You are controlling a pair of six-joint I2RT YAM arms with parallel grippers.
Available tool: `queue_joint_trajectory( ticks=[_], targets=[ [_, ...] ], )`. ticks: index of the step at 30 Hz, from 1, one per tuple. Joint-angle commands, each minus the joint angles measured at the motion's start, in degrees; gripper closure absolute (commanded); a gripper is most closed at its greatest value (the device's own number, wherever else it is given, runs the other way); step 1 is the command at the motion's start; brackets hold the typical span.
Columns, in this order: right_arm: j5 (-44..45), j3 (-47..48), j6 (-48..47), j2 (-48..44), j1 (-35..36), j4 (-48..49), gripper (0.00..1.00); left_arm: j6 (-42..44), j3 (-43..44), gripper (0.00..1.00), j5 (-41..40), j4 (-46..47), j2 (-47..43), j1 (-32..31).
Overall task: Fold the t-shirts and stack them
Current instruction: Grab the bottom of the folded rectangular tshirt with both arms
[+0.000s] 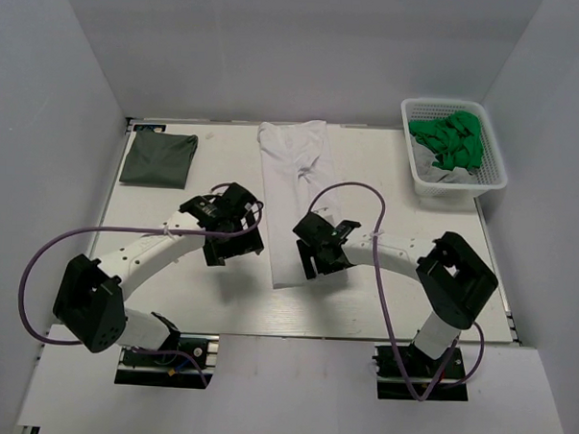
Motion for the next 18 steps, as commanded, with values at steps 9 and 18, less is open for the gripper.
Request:
queue_joint_trajectory(
  ticks=[9,18],
  targets=[
    [-4.4,0.7,-2.8,-2.6,-1.1,2.4,0.1,3.6,-0.3,0.0,8.0,6.4,4.0,-0.8],
    [-7.2,-5.3,-0.5,-18.1,-6.9,1.6,0.1,3.4,-9.2,0.0,23.1,22.2,6.0,-4.0]
  ],
)
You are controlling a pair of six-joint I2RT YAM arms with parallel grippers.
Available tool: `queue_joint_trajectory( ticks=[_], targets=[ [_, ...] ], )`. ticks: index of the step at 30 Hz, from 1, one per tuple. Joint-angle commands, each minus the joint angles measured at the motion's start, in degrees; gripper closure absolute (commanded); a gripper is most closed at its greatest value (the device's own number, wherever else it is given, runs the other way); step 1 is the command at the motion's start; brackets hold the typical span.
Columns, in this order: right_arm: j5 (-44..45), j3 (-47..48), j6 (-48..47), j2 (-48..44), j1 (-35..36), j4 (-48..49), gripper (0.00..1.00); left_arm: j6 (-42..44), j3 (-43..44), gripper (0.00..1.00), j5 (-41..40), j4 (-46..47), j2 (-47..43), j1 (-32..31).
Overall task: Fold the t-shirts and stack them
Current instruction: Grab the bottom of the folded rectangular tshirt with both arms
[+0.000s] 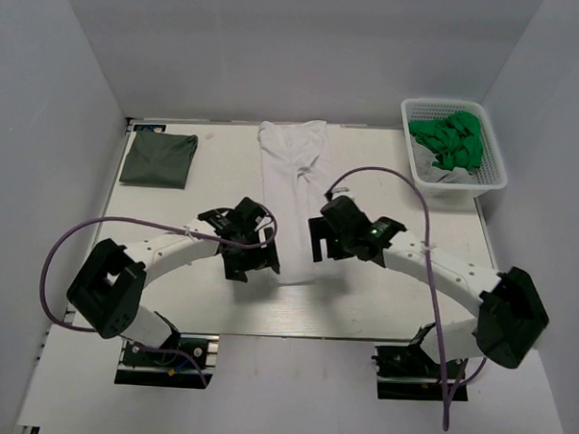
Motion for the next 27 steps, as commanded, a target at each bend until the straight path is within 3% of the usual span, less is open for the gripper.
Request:
queue_joint_trajectory(
  ticks=[1,5,11,18,23,27],
  targets=[
    [-3.3,-4.8,1.3,-3.9,-3.8,-0.5,0.1,0.4,-1.6,0.0,6.4,5.9,2.6,-1.8],
    [-9.6,-8.3,1.3,-4.3,-7.5,1.1,0.1,1.1,3.1,0.0,0.3,1.2,6.4,-3.2],
    [-20.6,-10.1,0.3,-1.4,-11.8,4.9,0.1,2.8,3.6,0.07,0.8,2.0,10.8,-3.2],
    [-27.5,-13.0,-0.1,2.5,-16.3,6.4,0.1,2.8,3.6,0.15,0.8,3.0,14.0,-3.2],
    [-31.2,-14.5,-0.4,3.8,-18.7,6.9,0.1,3.9,4.2,0.32,1.4,3.0,15.3,-3.2],
    [-33.4,-14.9,-0.7,5.2,-19.5,7.3,0.22,4.5,4.2,0.35,2.5,3.6,16.3,-3.2]
  ],
)
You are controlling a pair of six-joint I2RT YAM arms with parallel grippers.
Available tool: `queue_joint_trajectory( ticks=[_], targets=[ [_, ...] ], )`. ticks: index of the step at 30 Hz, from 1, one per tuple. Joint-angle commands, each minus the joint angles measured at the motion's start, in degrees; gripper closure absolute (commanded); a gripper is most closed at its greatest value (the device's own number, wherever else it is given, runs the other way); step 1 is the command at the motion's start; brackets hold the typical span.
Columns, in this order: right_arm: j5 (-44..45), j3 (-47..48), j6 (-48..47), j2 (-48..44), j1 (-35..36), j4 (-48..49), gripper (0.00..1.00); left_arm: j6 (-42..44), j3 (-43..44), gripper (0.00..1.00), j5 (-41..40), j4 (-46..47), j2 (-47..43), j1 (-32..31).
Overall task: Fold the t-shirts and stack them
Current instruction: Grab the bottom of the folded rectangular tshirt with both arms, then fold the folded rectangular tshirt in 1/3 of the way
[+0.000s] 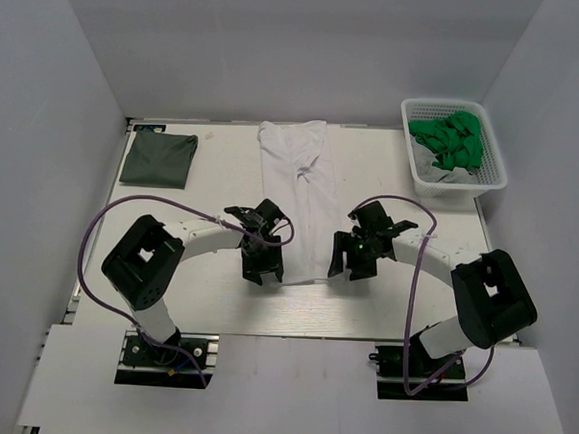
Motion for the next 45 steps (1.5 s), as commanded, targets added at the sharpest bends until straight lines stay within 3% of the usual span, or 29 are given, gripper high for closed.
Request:
queue_joint_trajectory(
  ticks=[1,6,8,10,13,14,22,25,31,35,40,45],
  targets=[
    [-3.7,-1.3,-1.0,2.0,-0.9,0.6,0.34,1.5,-0.2,0.35,-0.3,2.0,2.3,-0.1],
    [-4.3,-1.6,-0.9,2.9,-1.0,0.4,0.53,2.0,0.3,0.47,1.9,2.0,2.8,-0.1],
    [-4.1,-1.7,-0.6,3.7,-1.2,0.3,0.66,2.0,0.3,0.55,2.6,1.4,2.8,-0.1],
    [-4.0,-1.8,-0.5,2.6,-1.3,0.6,0.79,2.0,0.3,0.67,2.6,1.3,3.3,-0.1],
    [-3.8,-1.9,-0.5,2.7,-1.3,0.6,0.98,2.0,0.8,0.99,2.6,-0.5,3.3,-0.1],
    [-3.8,-2.0,-0.5,2.6,-1.3,0.6,1.0,2.0,1.6,0.99,2.6,-1.0,3.3,-0.1],
    [-5.2,-3.1,-0.2,-4.2,-0.6,-2.5,1.0,0.9,4.3,1.0,2.5,-10.3,0.9,-0.6],
    [-10.8,-5.9,1.3,-9.8,0.6,-3.4,1.0,0.2,5.0,1.0,2.5,-15.6,-0.5,-1.1],
    [-11.7,-7.1,2.9,-13.1,2.3,-4.8,1.0,-1.4,6.7,1.0,2.0,-18.8,-3.0,-1.6],
    [-10.8,-2.4,1.7,-11.3,2.2,-5.7,1.0,-1.4,11.2,1.0,-1.2,-20.8,-3.0,-1.6],
    [-2.3,12.0,-0.4,-3.8,1.5,-11.8,1.0,-2.7,19.6,1.0,-7.1,-24.4,0.0,-0.2],
    [-0.4,20.8,-1.3,2.0,0.0,-14.1,1.0,-2.7,28.4,1.0,-11.8,-27.0,4.9,1.7]
  ],
)
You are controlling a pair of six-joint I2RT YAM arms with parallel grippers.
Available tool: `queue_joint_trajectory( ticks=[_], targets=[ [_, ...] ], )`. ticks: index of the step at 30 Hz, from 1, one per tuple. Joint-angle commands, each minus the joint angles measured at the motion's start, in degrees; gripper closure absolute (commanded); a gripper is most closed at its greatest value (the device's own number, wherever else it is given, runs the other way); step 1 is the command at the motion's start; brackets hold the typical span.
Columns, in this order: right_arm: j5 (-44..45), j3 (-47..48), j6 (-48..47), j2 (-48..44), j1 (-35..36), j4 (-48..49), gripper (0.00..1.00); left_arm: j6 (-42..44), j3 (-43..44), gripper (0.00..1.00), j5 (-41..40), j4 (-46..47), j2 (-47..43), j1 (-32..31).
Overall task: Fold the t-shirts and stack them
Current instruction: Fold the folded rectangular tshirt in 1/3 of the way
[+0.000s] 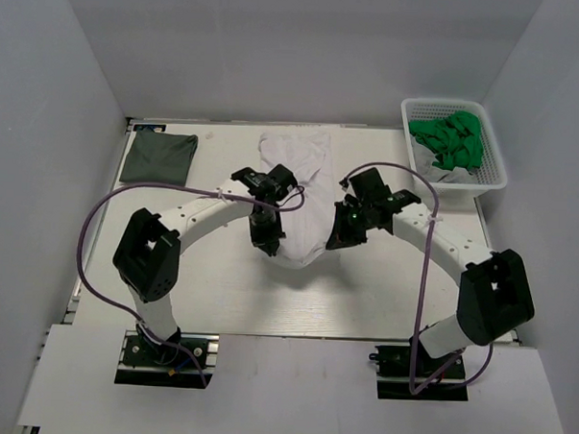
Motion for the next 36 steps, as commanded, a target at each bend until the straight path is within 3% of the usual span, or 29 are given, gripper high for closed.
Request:
queue_joint_trajectory(
  ticks=[1,11,17,36],
  targets=[
    [3.3,6.1,-1.2,3.5,-1.2,-4.3,1.0,-0.6,6.0,1.0,-5.0,-2.5,2.1,1.4],
    [7.1,23.4,-3.5,12.8,-4.6,-6.9,1.0,1.9,26.1,1.0,-8.8,-4.5,11.2,6.8],
    [6.4,31.4,-5.4,18.2,-5.6,-7.7,1.0,3.6,33.1,1.0,-8.2,-4.5,16.1,9.8],
    [4.0,44.0,-5.9,33.9,-8.5,-7.8,1.0,7.3,36.4,1.0,-3.7,2.2,25.4,13.3]
  ],
)
